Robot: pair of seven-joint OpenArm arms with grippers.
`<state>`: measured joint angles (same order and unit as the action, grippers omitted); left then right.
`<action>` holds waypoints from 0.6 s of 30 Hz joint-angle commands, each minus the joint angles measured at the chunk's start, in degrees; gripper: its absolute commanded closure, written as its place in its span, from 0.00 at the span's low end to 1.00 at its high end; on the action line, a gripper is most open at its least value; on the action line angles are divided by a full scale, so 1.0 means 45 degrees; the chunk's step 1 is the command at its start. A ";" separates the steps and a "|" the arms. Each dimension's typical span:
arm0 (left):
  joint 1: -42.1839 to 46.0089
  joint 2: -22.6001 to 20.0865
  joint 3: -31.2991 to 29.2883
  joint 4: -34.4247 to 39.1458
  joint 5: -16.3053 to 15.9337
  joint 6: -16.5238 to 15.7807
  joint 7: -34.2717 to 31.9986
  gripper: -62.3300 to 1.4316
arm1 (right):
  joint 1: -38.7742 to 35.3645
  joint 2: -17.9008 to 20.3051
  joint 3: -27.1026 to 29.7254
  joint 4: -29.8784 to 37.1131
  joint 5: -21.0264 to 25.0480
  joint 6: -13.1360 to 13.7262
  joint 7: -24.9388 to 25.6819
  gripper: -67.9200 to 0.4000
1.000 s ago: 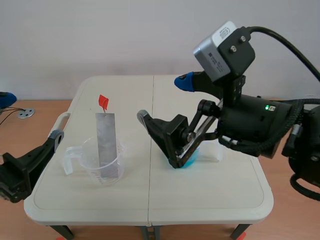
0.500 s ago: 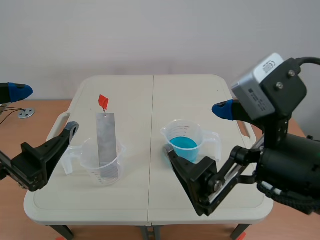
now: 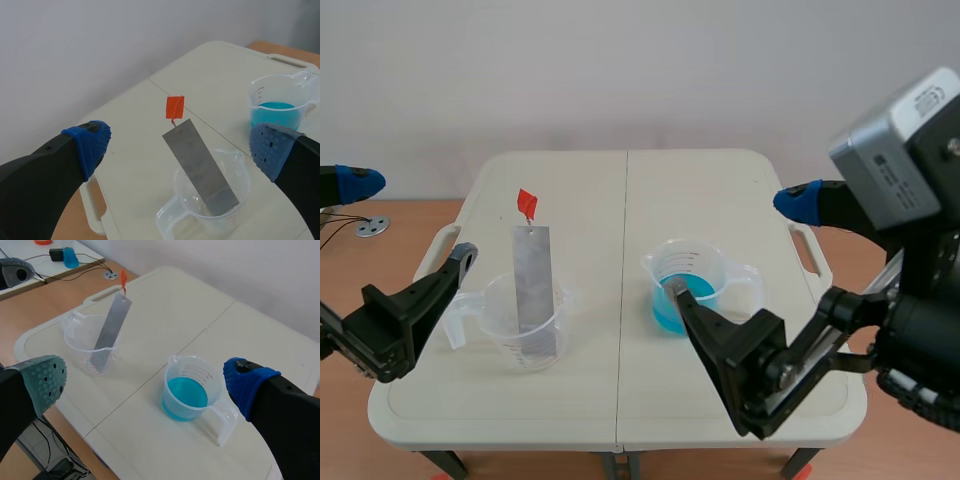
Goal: Hold the metal plate by the orange handle, dip it into the blue solution, take it out and point at it, then put the plate back in the beaker on the left.
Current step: 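Return to the home posture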
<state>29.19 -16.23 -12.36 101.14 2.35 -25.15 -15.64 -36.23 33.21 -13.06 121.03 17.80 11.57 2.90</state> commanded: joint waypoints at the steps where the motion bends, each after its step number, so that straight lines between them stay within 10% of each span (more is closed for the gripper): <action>1: 0.0034 -0.0029 -0.0039 0.0233 -0.0175 0.0034 -0.0175 0.04 | 0.0117 0.0126 0.0194 0.0121 0.0044 -0.0053 0.0189 0.03; 18: 0.0034 -0.0029 -0.0039 0.0233 -0.0175 0.0034 -0.0175 0.04 | 0.0117 0.0126 0.0340 0.0121 0.0049 -0.0053 0.0185 0.03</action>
<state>29.21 -16.23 -12.36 101.14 2.35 -25.15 -15.64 -36.18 33.21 -11.77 121.03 17.80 11.57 2.90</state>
